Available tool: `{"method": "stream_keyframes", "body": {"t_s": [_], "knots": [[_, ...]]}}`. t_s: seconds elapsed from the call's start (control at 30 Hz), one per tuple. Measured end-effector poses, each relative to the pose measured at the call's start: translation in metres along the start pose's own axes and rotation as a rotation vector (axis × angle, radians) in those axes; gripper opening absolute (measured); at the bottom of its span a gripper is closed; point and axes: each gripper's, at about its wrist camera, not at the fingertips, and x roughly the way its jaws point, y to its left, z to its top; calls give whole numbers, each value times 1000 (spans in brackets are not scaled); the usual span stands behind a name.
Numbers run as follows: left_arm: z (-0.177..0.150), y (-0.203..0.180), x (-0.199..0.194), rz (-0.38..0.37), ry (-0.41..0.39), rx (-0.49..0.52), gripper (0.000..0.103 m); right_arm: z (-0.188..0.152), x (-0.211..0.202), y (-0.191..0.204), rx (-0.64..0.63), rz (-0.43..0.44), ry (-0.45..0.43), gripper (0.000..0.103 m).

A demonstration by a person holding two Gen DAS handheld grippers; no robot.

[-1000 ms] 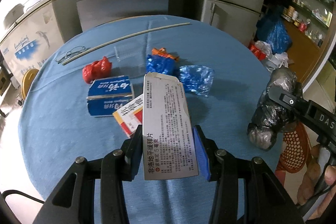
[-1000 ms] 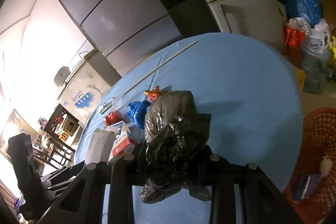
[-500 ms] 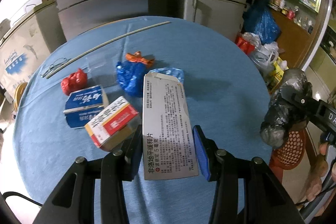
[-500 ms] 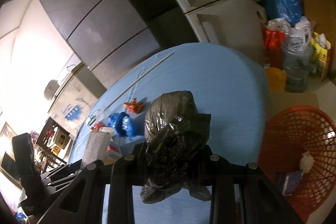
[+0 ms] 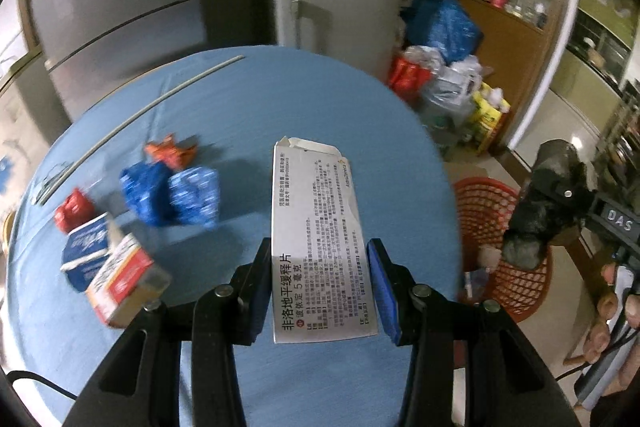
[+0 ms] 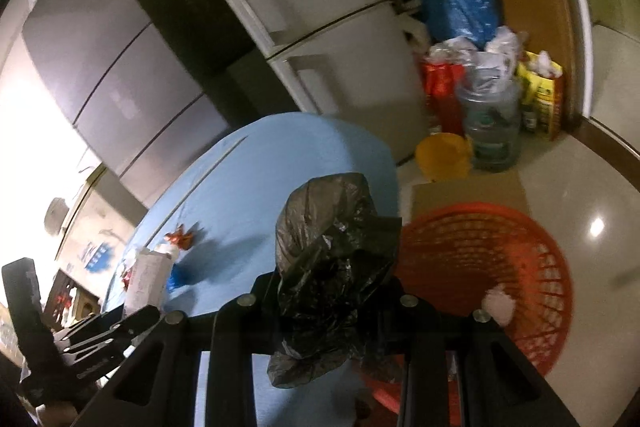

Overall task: Collect trash
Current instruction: 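Carry the medicine box and black bag toward the red basket with both tools, then open the right tool to drop the black bag into the basket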

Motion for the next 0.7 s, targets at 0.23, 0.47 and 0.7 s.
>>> {"method": "stream_keyframes", "body": {"t_s": [0.23,0.47,0.7], "knots": [[15,-46,9,-63,2,80,47,1,-11,-32,34,-50,-8,34],[24,-81,18,-95,7,139,47,4,-12,-59,63,-90,4,34],[26,-110,33,-111,34,178,47,-1,-9,-79,81,-113,25,34]]}}
